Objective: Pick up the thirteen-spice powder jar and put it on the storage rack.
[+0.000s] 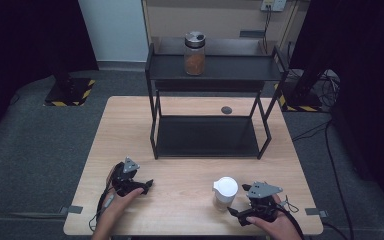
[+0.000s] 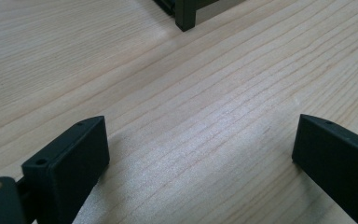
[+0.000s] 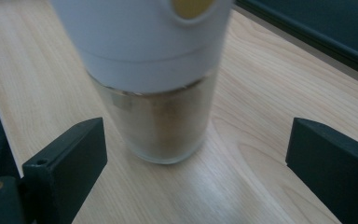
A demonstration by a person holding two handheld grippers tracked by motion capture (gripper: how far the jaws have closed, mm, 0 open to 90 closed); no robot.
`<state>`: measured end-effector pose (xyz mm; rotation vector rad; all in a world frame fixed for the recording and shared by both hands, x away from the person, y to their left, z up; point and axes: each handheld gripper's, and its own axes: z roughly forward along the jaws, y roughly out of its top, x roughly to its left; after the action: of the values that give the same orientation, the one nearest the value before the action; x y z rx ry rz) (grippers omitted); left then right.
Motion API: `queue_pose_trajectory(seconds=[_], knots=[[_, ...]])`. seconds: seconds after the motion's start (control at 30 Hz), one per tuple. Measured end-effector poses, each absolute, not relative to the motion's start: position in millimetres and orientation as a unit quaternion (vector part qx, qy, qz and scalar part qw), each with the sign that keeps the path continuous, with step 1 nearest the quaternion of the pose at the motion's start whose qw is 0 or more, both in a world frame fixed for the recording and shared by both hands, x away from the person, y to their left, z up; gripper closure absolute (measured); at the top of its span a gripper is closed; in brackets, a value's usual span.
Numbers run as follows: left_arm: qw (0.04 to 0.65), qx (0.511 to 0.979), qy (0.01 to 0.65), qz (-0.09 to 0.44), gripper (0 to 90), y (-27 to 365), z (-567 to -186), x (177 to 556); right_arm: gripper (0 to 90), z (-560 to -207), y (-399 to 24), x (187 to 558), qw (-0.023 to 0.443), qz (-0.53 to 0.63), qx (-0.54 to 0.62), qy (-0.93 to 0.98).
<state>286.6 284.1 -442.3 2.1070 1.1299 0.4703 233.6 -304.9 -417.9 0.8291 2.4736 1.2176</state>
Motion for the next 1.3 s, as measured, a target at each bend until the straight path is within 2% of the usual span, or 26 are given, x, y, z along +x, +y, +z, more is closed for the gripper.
queue_pose_trajectory(seconds=[0.8, 0.93, 1.1, 1.3], knots=[[0.346, 0.812, 0.435, 0.181, 2.8, 284.6, -442.4, 285.9, 16.9, -425.1, -282.2, 246.3, 0.11, 0.437, 0.264, 0.853], [0.346, 0.812, 0.435, 0.181, 2.8, 284.6, -442.4, 285.9, 24.7, -425.1, -281.2, 246.5, 0.114, 0.443, 0.266, 0.849], [0.346, 0.812, 0.435, 0.182, 2.8, 284.5, -442.4, 285.8, 28.7, -427.4, -283.6, 247.9, 0.11, 0.453, 0.273, 0.842], [0.346, 0.811, 0.435, 0.182, 3.1, 284.5, -442.4, 285.2, 28.9, -428.9, -284.6, 247.7, 0.109, 0.458, 0.274, 0.838]])
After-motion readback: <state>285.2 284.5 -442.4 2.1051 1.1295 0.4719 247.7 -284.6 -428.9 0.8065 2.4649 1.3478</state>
